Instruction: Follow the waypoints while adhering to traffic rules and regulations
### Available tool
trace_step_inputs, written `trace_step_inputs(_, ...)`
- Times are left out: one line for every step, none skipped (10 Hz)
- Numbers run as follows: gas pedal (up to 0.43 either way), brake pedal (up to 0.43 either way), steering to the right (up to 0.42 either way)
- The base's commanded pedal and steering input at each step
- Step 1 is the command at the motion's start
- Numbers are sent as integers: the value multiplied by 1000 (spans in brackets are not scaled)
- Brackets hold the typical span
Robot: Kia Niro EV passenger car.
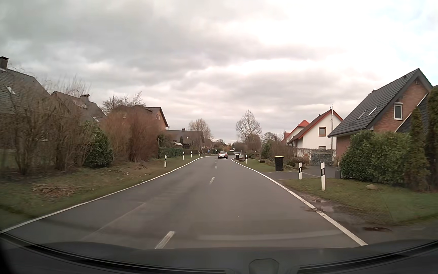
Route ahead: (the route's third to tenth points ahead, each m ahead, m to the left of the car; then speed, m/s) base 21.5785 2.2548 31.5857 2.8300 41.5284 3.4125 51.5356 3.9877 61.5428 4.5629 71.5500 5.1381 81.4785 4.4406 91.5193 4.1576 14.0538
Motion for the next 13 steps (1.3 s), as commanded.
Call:
trace_step_inputs(209, 0, -10)
trace_step_inputs(209, 0, -10)
trace_step_inputs(209, 0, -10)
trace_step_inputs(169, 0, -10)
trace_step_inputs(150, 0, -9)
trace_step_inputs(150, 0, -9)
trace_step_inputs(150, 0, -9)
trace_step_inputs(150, 0, -9)
trace_step_inputs(150, 0, -9)
trace_step_inputs(150, 0, -9)
trace_step_inputs(138, 0, -9)
trace_step_inputs(138, 0, -9)
trace_step_inputs(138, 0, -8)
